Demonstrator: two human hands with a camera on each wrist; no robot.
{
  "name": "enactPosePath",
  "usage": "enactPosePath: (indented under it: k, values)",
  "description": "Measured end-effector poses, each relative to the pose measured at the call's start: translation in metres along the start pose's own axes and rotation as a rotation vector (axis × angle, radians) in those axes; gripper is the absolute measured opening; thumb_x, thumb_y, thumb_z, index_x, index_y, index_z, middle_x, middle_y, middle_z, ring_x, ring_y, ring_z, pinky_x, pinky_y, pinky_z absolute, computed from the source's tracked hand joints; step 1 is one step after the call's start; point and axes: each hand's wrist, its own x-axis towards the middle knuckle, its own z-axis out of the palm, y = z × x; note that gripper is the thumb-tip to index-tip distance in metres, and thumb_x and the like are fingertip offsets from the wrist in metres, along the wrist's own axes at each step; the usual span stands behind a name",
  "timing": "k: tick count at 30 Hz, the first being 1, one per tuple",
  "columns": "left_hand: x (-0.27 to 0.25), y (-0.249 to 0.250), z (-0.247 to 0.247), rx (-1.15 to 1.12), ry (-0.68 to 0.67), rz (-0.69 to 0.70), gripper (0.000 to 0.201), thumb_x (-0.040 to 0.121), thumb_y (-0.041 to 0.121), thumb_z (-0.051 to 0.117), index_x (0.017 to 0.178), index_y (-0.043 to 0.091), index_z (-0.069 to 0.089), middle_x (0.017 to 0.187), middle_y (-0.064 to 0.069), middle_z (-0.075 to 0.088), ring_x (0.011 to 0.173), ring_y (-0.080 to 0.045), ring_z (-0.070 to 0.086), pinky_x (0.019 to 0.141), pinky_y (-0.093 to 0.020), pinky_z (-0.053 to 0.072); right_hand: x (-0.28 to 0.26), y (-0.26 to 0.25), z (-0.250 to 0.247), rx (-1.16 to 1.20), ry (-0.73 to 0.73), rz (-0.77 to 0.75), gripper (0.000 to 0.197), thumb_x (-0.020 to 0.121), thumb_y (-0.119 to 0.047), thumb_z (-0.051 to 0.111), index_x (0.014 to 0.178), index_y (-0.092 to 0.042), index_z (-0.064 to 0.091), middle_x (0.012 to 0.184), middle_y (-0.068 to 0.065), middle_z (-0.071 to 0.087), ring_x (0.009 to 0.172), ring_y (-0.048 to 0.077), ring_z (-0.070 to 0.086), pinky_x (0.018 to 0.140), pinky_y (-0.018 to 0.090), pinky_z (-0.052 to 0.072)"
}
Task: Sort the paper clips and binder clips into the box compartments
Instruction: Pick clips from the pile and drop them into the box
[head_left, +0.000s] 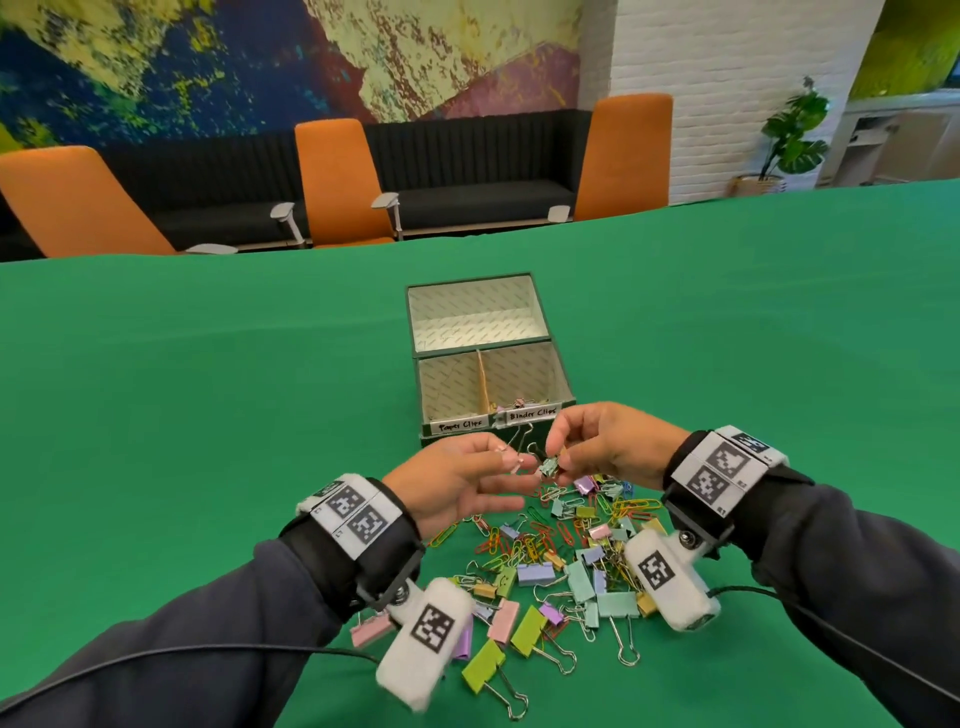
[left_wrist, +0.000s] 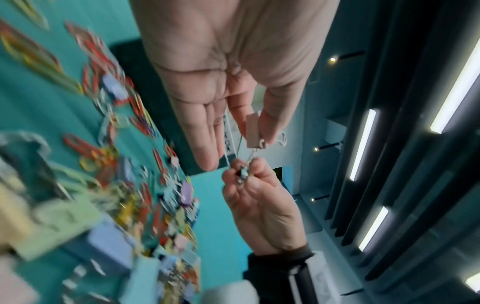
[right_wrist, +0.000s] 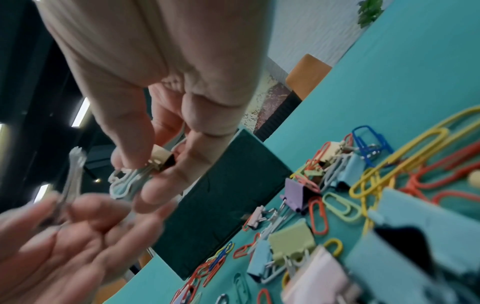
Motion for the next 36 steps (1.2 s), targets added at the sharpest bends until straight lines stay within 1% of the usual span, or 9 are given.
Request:
enactPosePath:
  k: [3, 9, 18, 24, 26, 29, 31, 33, 36]
  values:
    - [0.008, -0.002, 0.013, -0.155, 0.068, -0.001, 0.014, 0.088, 0.001, 0.051, 0.076, 0.007, 0.052, 0.077, -0.007, 0.070, 0.068, -0.018, 0.070, 0.062, -0.026, 0.058, 0.000, 0.000, 0.002, 0.006, 0.052, -0.033, 0.028, 0.080, 0.024, 0.048, 0.079, -0.003, 0.052, 0.064, 0.007, 0.059, 0.049, 0.012, 0.064, 0.052, 0.018, 0.054]
    - [0.017, -0.016, 0.024, -0.380, 0.190, 0.005, 0.012, 0.091, 0.002, 0.049, 0.080, 0.007, 0.053, 0.078, -0.008, 0.071, 0.072, -0.020, 0.061, 0.060, -0.027, 0.058, 0.001, -0.002, 0.003, -0.076, 0.167, -0.063, 0.030, 0.079, 0.019, 0.055, 0.085, -0.009, 0.046, 0.066, 0.008, 0.058, 0.046, 0.009, 0.060, 0.047, 0.020, 0.052]
    - [0.024, 0.025, 0.031, -0.217, 0.297, 0.199, 0.011, 0.086, -0.006, 0.051, 0.081, 0.004, 0.052, 0.078, -0.009, 0.062, 0.053, -0.010, 0.062, 0.053, -0.018, 0.055, 0.013, -0.029, 0.004, -0.133, 0.282, -0.150, 0.026, 0.080, 0.016, 0.057, 0.079, -0.009, 0.051, 0.071, 0.005, 0.053, 0.045, 0.006, 0.059, 0.048, 0.018, 0.053]
    - [0.066, 0.085, 0.024, -0.094, 0.451, 0.216, 0.011, 0.084, -0.008, 0.055, 0.093, 0.000, 0.055, 0.080, -0.010, 0.059, 0.065, -0.016, 0.059, 0.050, -0.017, 0.055, 0.041, -0.061, -0.010, -0.083, 0.532, -0.133, 0.023, 0.082, 0.013, 0.055, 0.079, -0.009, 0.048, 0.077, 0.008, 0.055, 0.058, 0.016, 0.059, 0.053, 0.020, 0.056]
    - [0.079, 0.095, 0.024, 0.024, 0.457, 0.168, 0.012, 0.086, -0.009, 0.052, 0.083, 0.002, 0.053, 0.070, -0.009, 0.061, 0.059, -0.016, 0.059, 0.048, -0.018, 0.053, 0.053, -0.064, -0.013, -0.110, 0.595, -0.085, 0.025, 0.083, 0.012, 0.054, 0.077, -0.012, 0.048, 0.081, 0.011, 0.057, 0.064, 0.019, 0.060, 0.067, 0.030, 0.058]
    - [0.088, 0.094, 0.022, 0.464, 0.471, 0.038, 0.022, 0.089, -0.003, 0.051, 0.071, 0.009, 0.051, 0.047, -0.002, 0.060, 0.033, -0.005, 0.055, 0.043, -0.017, 0.048, 0.060, -0.064, -0.013, -0.205, 0.607, -0.008, 0.023, 0.086, 0.009, 0.052, 0.081, -0.014, 0.049, 0.094, 0.014, 0.058, 0.082, 0.024, 0.061, 0.083, 0.039, 0.056]
    - [0.087, 0.089, 0.017, 0.671, 0.490, 0.047, 0.018, 0.089, 0.000, 0.052, 0.073, 0.008, 0.055, 0.061, -0.005, 0.058, 0.037, -0.008, 0.056, 0.044, -0.019, 0.048, 0.055, -0.063, -0.013, -0.184, 0.591, -0.012, 0.027, 0.088, 0.010, 0.045, 0.079, -0.015, 0.046, 0.089, 0.012, 0.057, 0.075, 0.024, 0.061, 0.071, 0.034, 0.056]
    - [0.080, 0.082, 0.011, 0.860, 0.459, 0.079, 0.008, 0.088, 0.003, 0.055, 0.088, 0.008, 0.061, 0.076, -0.006, 0.059, 0.059, -0.014, 0.059, 0.058, -0.025, 0.053, 0.045, -0.061, -0.012, -0.230, 0.563, -0.035, 0.029, 0.089, 0.011, 0.039, 0.076, -0.014, 0.045, 0.076, 0.008, 0.055, 0.059, 0.020, 0.056, 0.052, 0.026, 0.052]
    - [0.071, 0.079, 0.004, 1.015, 0.431, 0.218, 0.024, 0.084, 0.005, 0.058, 0.108, 0.010, 0.060, 0.097, -0.005, 0.060, 0.086, -0.020, 0.061, 0.077, -0.035, 0.056, 0.026, -0.052, -0.008, -0.550, 0.327, 0.008, 0.026, 0.087, 0.008, 0.045, 0.074, -0.015, 0.050, 0.070, 0.003, 0.056, 0.053, 0.015, 0.055, 0.041, 0.019, 0.047]
